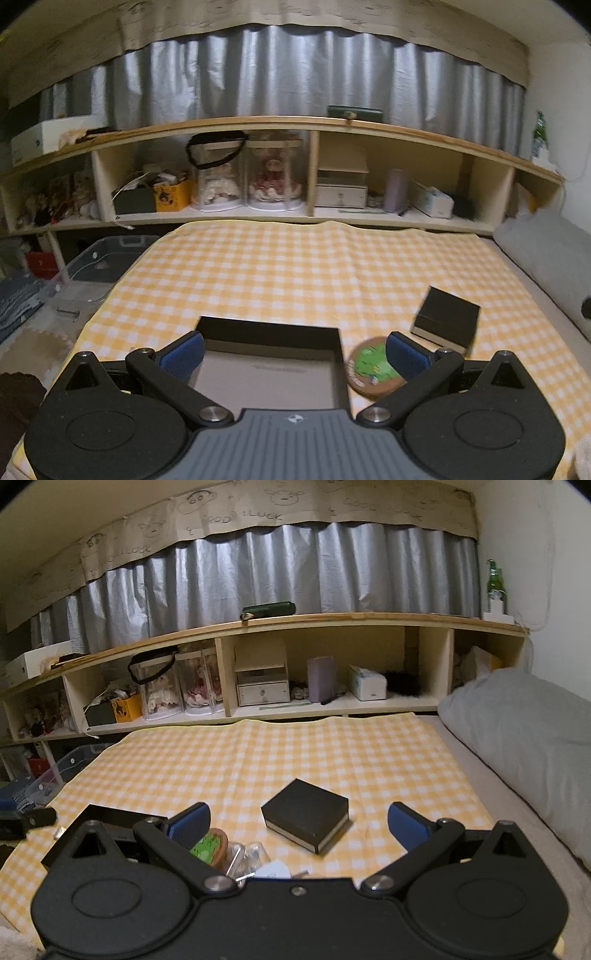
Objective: Organize rigid objects
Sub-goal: 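Move the right tool to the small black box and grasp it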
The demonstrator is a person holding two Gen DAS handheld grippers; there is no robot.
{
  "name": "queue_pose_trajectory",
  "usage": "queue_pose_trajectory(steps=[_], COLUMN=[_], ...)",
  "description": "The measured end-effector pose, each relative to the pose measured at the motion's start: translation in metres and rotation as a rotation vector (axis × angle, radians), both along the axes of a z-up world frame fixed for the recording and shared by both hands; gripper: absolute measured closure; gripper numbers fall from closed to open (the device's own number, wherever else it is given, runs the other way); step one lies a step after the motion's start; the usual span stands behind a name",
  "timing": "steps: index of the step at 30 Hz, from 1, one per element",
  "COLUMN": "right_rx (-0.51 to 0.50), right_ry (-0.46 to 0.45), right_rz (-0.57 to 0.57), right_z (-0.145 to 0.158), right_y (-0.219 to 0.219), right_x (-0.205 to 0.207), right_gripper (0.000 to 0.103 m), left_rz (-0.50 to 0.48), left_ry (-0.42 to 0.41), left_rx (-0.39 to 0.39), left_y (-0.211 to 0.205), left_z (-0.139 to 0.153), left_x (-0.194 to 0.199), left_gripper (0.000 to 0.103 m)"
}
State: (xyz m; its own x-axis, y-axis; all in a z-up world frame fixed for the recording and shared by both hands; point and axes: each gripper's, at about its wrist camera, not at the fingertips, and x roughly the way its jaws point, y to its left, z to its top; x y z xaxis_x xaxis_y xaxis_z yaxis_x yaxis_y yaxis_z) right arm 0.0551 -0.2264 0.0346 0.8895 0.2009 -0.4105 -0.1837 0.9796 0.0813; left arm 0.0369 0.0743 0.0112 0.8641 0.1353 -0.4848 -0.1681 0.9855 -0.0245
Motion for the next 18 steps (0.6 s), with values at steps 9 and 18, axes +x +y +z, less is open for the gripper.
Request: queue_pose_trajectory(steps=[9, 18], right_rx=[-0.199, -0.390], right_ry=[-0.078, -0.011], right_rz=[0.087, 0.242], right_z=[-0.017, -0.069], right_y=[0.013, 0.019], right_x=[0.052, 0.136], right_gripper=[0.000, 0.000], left_rz=[0.047, 0.104], left_ry=[0.157, 0.324], left_rx=[-0.003, -0.041], left_y=[0.051, 0.092], left_z=[-0.021, -0.063], left_x=[0.036, 0.063], left_gripper=[0.000, 0.019])
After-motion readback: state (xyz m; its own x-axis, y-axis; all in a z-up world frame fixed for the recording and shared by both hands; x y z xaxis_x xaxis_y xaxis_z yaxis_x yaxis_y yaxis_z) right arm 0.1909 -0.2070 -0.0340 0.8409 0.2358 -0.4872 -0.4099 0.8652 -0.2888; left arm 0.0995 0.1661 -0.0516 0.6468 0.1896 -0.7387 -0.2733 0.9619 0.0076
